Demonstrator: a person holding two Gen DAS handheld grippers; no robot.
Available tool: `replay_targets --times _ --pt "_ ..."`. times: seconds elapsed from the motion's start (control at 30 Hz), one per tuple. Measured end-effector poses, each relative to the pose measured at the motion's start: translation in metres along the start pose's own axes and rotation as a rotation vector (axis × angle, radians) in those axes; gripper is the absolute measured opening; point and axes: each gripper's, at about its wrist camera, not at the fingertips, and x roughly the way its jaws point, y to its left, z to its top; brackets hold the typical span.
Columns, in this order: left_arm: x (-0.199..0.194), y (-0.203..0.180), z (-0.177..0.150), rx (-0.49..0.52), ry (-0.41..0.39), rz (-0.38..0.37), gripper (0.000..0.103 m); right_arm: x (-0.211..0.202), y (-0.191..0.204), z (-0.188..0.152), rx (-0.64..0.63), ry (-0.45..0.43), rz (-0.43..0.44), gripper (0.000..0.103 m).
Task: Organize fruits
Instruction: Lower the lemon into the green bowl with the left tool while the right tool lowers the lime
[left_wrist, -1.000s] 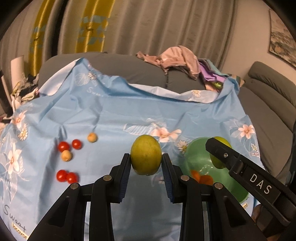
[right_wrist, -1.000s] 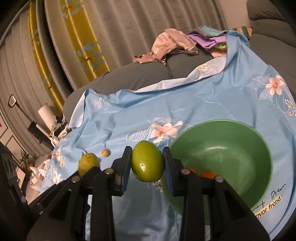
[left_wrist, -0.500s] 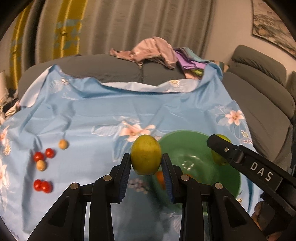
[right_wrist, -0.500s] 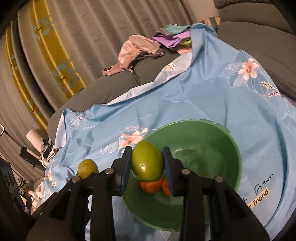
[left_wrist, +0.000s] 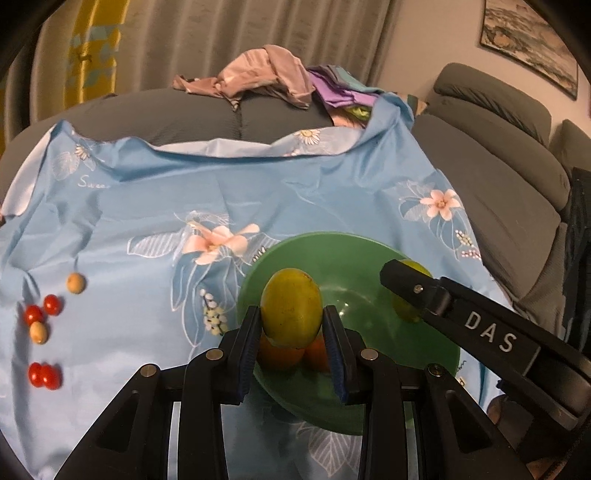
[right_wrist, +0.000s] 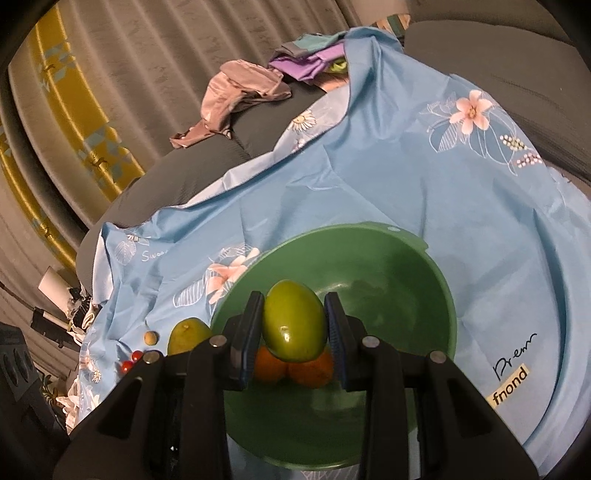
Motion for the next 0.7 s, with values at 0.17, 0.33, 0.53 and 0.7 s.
replay_targets --times 0.17,0.33,0.53,0.7 --pt "0.006 0.0 -0.002 -0.013 0.031 -0.024 0.033 0.004 -0.002 0.0 0.005 0.013 -0.018 0.035" --pt "0.01 0.001 -0.002 -0.028 0.049 -0.04 0.033 0.009 -0.005 0.0 0.012 0.031 -0.03 0.035" --pt "0.014 -0.002 -0.004 -0.022 0.066 -0.044 0.033 0.012 -0.007 0.0 0.015 0.039 -0.035 0.035" --pt "0.016 -0.004 -0.005 -0.021 0.079 -0.057 0.033 0.015 -0.008 0.001 0.015 0.049 -0.047 0.035"
